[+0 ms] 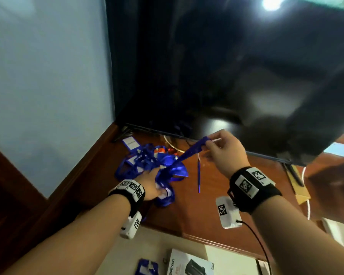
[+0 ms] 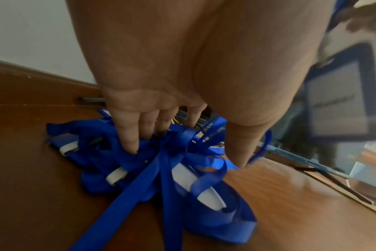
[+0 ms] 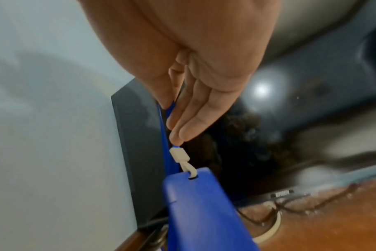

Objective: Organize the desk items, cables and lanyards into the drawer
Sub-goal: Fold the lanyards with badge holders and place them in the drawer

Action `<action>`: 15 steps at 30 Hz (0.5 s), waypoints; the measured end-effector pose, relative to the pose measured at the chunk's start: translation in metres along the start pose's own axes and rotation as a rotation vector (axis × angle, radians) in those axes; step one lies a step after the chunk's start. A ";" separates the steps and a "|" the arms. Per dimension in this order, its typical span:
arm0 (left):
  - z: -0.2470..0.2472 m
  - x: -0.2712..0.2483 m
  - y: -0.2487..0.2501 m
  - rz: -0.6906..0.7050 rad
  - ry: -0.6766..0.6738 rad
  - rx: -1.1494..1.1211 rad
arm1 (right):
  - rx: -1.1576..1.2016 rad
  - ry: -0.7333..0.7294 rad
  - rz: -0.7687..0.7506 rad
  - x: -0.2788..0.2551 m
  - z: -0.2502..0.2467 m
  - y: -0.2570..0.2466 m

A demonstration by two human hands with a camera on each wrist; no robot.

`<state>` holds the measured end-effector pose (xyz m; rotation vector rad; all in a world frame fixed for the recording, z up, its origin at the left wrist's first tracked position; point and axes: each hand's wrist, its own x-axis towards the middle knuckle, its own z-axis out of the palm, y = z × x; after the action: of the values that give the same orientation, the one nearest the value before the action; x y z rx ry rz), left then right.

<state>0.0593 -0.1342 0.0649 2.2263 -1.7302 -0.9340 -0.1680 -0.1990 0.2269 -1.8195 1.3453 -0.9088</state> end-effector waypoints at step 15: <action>-0.111 -0.042 0.192 0.518 0.298 -0.387 | -0.047 0.264 -0.310 0.007 -0.131 -0.110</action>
<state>-0.0396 -0.1821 0.2624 1.4833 -1.6843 -0.6955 -0.2241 -0.1962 0.3888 -2.0350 1.2655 -1.3292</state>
